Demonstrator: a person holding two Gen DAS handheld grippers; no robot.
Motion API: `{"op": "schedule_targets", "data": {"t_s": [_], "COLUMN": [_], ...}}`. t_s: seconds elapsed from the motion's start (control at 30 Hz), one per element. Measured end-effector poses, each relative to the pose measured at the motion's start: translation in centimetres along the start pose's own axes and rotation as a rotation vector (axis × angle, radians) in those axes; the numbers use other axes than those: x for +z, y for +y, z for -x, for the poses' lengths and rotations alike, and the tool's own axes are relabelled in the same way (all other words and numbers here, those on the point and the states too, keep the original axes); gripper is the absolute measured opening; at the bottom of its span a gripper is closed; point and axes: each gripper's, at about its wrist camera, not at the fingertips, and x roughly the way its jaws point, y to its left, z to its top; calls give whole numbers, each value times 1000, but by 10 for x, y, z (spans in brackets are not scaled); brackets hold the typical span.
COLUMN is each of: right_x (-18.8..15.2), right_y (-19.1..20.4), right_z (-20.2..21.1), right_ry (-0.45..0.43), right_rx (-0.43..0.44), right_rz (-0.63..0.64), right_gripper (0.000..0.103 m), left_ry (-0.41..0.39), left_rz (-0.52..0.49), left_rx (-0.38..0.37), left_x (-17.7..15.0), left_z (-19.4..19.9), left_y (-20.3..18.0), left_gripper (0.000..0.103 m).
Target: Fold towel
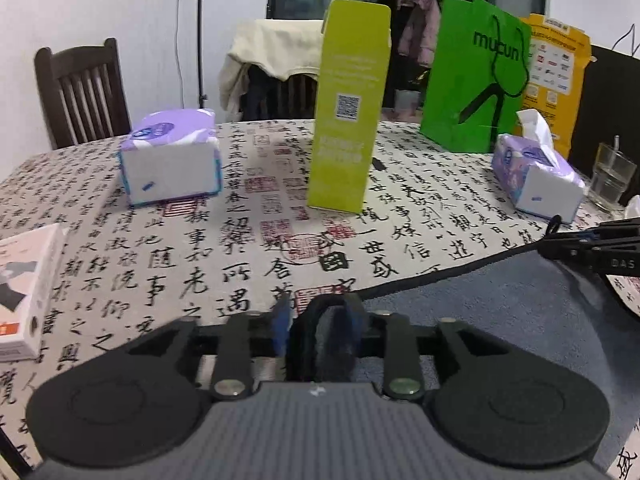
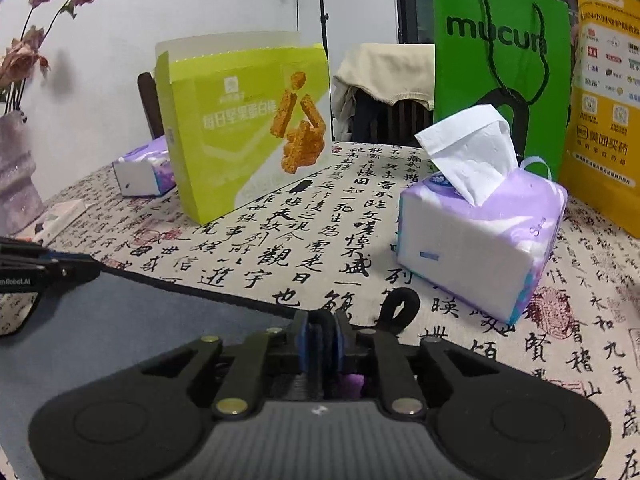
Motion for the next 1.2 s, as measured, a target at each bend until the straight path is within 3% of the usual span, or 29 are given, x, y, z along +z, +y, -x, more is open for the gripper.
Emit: {"op": "schedule_targets", "data": {"t_s": [0.07,0.23,0.33,0.43,0.5,0.6,0.63,0.67,0.7,0.77,0.9,1.2], "right_x": [2,3,3,3,3,1,0,-1,-2,-6,-14,-23], "right_y": [1,2,5,8,11,17,20,22,24,30,43,59], "right_z": [3,24,39,56,69,83,87,92,96,105,120,149], "right_ry": [3,-19,-34,-55,-74,-95,-98,-101,-106,-120,-175,-202], "right_rx": [-21,-24,-27,-32,-41,-65,-67,-68,-68,-83,-134,-116], "right_rz": [-7,-10,-7,-5,0,19,27,34,40,57,102,89], "right_gripper": [24,24,25,32,49,69,70,74,84,101,103,103], "left_ry": [-7,-50,-71,-90,-99,-115,-120,-124,-131,-156,-154,-166], "left_rz": [-6,-30,-41,-53,-61,-73,-75,-75,-72,-71,-74,-57], "left_rx": [-5,-6,2,14,22,31,35,41,54,74,88,102], "left_x": [2,8,11,11,8,3,2,1,-1,-4,-10,-24], "left_z": [7,35,53,69,79,94,99,103,108,118,130,158], "left_y": [-1,-10,-18,-25,-29,-35,-37,-37,-39,-43,-48,-53], "left_gripper": [34,38,50,61,71,76,82,95,102,103,103,103]}}
